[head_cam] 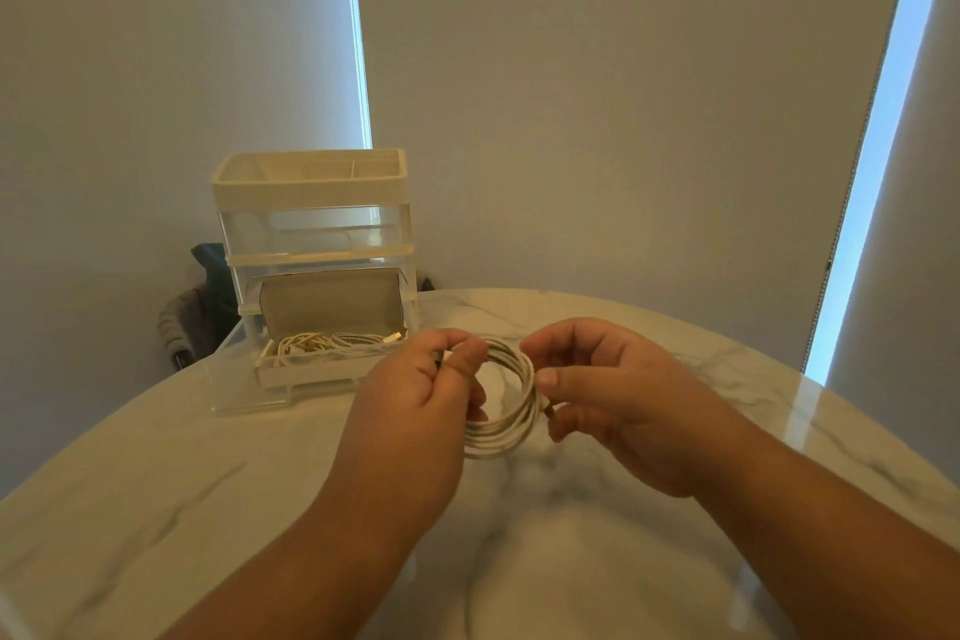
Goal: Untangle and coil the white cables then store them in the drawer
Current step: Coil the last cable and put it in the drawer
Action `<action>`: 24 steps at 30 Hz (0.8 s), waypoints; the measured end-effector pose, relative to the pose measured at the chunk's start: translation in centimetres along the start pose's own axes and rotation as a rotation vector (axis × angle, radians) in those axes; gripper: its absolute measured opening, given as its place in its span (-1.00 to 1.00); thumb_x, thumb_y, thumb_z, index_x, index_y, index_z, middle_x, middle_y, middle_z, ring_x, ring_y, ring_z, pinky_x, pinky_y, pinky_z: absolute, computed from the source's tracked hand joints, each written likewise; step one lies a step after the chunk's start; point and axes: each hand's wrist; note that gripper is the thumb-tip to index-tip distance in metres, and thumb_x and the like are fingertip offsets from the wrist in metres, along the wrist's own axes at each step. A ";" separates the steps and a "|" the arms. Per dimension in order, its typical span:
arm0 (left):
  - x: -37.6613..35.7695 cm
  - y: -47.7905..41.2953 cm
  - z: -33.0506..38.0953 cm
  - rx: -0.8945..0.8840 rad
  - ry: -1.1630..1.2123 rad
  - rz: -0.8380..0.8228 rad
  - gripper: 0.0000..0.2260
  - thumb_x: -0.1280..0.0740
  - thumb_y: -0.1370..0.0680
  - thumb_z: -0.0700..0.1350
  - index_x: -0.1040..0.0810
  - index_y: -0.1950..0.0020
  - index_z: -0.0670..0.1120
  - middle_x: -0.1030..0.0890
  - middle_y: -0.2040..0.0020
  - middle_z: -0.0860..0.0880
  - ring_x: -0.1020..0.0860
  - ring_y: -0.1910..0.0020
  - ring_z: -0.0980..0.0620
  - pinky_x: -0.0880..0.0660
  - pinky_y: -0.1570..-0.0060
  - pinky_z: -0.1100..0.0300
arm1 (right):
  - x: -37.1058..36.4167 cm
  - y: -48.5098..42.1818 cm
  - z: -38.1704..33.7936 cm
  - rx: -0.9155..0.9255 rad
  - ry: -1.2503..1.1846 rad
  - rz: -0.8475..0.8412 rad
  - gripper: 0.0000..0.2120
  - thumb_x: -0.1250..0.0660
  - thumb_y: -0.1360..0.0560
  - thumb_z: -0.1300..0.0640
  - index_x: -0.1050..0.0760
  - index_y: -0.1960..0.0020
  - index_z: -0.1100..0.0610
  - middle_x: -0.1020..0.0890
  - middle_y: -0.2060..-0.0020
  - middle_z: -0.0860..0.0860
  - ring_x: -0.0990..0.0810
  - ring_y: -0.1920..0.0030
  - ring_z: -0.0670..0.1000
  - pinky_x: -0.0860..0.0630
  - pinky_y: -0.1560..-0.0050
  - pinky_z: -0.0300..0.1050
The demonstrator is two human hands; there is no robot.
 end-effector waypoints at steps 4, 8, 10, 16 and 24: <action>-0.1 0.2 0.3 -0.004 -0.049 0.048 -0.84 -0.21 -0.62 0.05 -0.48 0.16 0.21 -0.59 0.26 0.26 -0.56 0.30 0.29 -0.43 0.35 0.43 | -0.6 0.2 0.3 -0.011 -0.023 -0.060 -0.84 -0.43 -0.46 0.29 -0.61 -0.04 0.23 -0.65 0.22 0.16 -0.59 0.29 0.04 -0.47 0.36 -0.14; 0.3 -0.1 0.4 0.001 -0.078 0.059 -0.85 -0.21 -0.61 0.07 -0.46 0.15 0.21 -0.57 0.26 0.34 -0.56 0.28 0.32 -0.43 0.36 0.46 | -0.4 -0.2 0.5 -0.041 -0.191 -0.015 -0.75 -0.25 -0.53 0.44 -0.65 0.07 0.21 -0.59 0.37 0.07 -0.42 0.38 -0.03 -0.37 0.38 -0.19; 0.2 -0.1 0.4 -0.003 -0.084 0.063 -0.85 -0.22 -0.61 0.07 -0.47 0.15 0.21 -0.59 0.28 0.27 -0.57 0.30 0.31 -0.43 0.36 0.44 | -0.3 -0.4 0.6 -0.028 -0.163 0.011 -0.75 -0.25 -0.54 0.46 -0.65 0.06 0.22 -0.59 0.37 0.08 -0.40 0.38 -0.02 -0.37 0.39 -0.19; 0.0 0.3 0.4 0.063 -0.020 0.070 -0.82 -0.19 -0.63 0.07 -0.50 0.15 0.21 -0.61 0.29 0.18 -0.57 0.31 0.29 -0.43 0.41 0.44 | 0.3 -0.8 1.1 0.017 0.064 0.131 -0.67 -0.25 -0.56 0.43 -0.70 0.07 0.12 -0.64 0.27 0.10 -0.43 0.31 0.05 -0.41 0.34 -0.11; -0.1 -0.1 0.1 0.237 0.161 0.096 -0.81 -0.21 -0.63 0.06 -0.57 0.11 0.11 -0.57 0.34 0.04 -0.55 0.42 0.24 -0.51 0.47 0.34 | -0.4 -0.3 1.2 -0.062 0.132 0.021 -0.70 -0.26 -0.57 0.41 -0.70 0.04 0.11 -0.63 0.23 0.13 -0.42 0.32 0.03 -0.46 0.29 -0.06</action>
Point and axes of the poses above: each hand's wrist, its own y-axis away from the middle knuckle, its own x-axis out of the back of the hand, z = x × y
